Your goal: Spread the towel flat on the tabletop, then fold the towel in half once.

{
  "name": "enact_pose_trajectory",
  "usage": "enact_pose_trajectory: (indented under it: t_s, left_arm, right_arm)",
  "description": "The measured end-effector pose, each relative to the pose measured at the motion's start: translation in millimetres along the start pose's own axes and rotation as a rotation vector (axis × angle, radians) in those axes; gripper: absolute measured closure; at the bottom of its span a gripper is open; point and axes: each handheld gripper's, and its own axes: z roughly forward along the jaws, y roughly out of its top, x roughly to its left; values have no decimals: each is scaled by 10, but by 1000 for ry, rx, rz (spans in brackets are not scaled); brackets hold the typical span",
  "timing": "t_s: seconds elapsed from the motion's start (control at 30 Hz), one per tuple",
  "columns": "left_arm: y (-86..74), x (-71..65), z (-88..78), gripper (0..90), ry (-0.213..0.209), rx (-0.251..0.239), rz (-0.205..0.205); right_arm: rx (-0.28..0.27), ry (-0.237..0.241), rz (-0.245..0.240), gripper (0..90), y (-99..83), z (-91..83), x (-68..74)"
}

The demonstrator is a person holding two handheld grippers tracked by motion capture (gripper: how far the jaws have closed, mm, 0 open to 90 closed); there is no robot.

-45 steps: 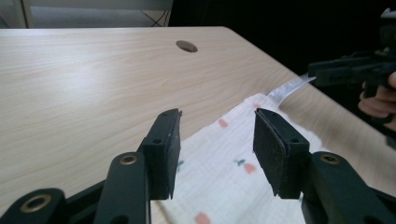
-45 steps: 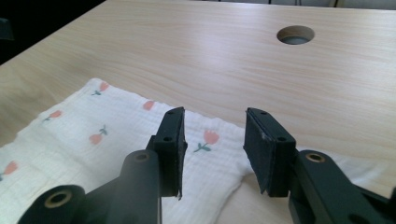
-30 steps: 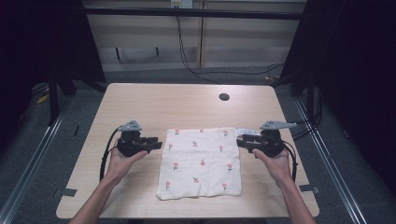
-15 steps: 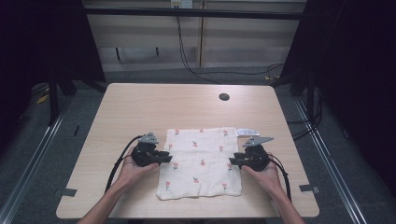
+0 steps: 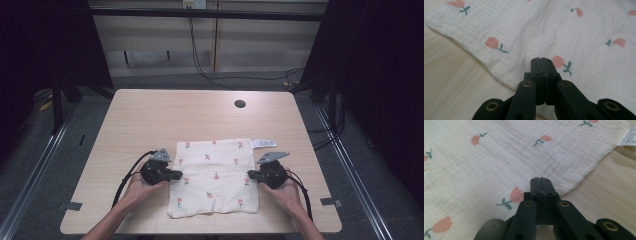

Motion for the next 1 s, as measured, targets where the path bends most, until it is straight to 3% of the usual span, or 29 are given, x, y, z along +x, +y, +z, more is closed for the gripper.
enact_pose_trajectory:
  t_s: [0.1, 0.17, 0.2, 0.23, 0.27, 0.33, 0.4, 0.57, 0.7, 0.83, 1.0]
  left_arm:
    - [-64, -54, -68, 878, -3, 12, 0]
    - [-103, -35, -93, 839, -20, -7, -19]
    - [-101, -39, -97, 789, -21, -16, -27]
    - [-87, -48, -101, 728, -17, -23, -28]
    - [-67, -56, -111, 675, -31, -31, -28]
    - [-27, -63, -157, 645, -26, -55, -24]
    - [-6, -38, -207, 612, -25, -91, -34]
    - [-8, 121, -328, 550, 32, -128, -110]
    - [40, 217, -392, 540, 68, -156, -153]
    - [79, 293, -380, 565, 86, -143, -148]
    - [146, 482, -299, 618, 97, -135, -185]
  right_arm:
    - [22, 34, 2, 900, -35, -52, 53]
    - [44, 38, 0, 900, -63, -100, 84]
    - [41, 52, 17, 867, -75, -107, 82]
    - [35, 37, 10, 800, -68, -126, 76]
    - [9, 26, 24, 758, -54, -161, 55]
    - [-68, 51, 66, 738, -14, -234, -32]
    - [-108, 40, 79, 723, 27, -285, -93]
    - [-114, 20, 76, 667, 80, -270, -182]
    - [-134, -5, 93, 638, 139, -311, -274]
    - [-155, -38, 109, 649, 184, -328, -395]
    - [-174, -26, 138, 668, 317, -217, -622]
